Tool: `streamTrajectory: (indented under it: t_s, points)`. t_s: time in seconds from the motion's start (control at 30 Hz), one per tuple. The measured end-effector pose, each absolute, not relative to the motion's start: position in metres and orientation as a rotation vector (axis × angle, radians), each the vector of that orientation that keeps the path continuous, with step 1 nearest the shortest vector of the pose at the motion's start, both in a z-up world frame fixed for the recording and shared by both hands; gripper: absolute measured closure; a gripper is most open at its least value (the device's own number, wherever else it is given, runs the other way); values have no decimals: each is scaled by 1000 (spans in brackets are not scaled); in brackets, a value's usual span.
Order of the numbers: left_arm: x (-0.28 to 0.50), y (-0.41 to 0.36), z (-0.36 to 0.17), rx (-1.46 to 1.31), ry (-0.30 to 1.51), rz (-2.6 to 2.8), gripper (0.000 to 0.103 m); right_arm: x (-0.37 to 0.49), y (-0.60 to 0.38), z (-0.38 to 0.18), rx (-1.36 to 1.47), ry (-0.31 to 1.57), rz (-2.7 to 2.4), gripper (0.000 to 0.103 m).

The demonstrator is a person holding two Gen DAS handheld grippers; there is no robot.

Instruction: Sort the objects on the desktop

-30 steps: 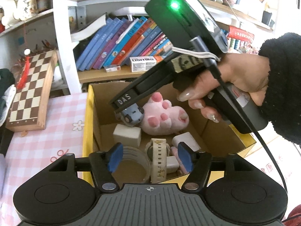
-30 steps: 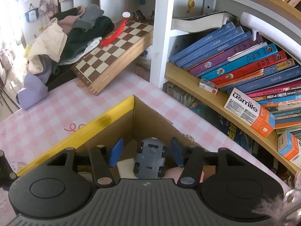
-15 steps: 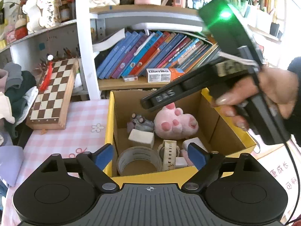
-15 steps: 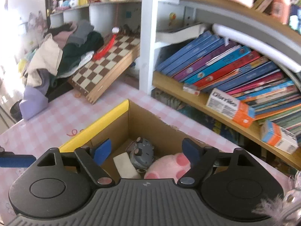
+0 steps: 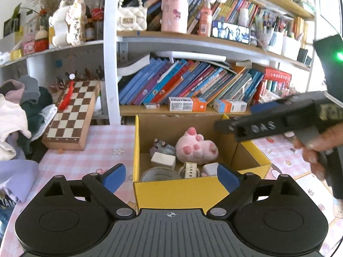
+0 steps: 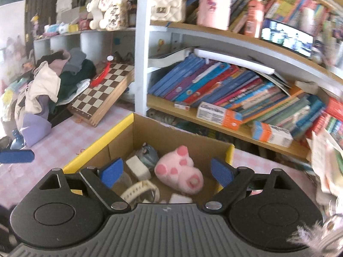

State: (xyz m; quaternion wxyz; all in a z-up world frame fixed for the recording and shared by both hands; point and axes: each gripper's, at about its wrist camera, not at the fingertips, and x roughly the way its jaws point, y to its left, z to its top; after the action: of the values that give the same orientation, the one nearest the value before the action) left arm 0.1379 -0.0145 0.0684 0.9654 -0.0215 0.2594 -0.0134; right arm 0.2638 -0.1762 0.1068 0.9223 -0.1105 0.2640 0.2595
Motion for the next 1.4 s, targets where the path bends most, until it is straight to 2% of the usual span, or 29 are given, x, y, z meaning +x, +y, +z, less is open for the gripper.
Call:
streamTrajectory:
  t_s: [0.23,0.33,0.53,0.8,1.4]
  points:
    - [94,-8,71,-51,507,-20,8,200,-192,101,-184,518,441,13]
    - [72,-9,71,-38,500,-14,4,170,-198,96,-167,508,398,10]
    - [36,-11,61,5,522,8,4,114,-210,78,-142,510,301,3]
    - [1,-14,40,51,569,24,3,53,-215,45,-115,578,210,3]
    - [-26,-22,18,78,634,0,3,11,-204,14,-140,665,201,0]
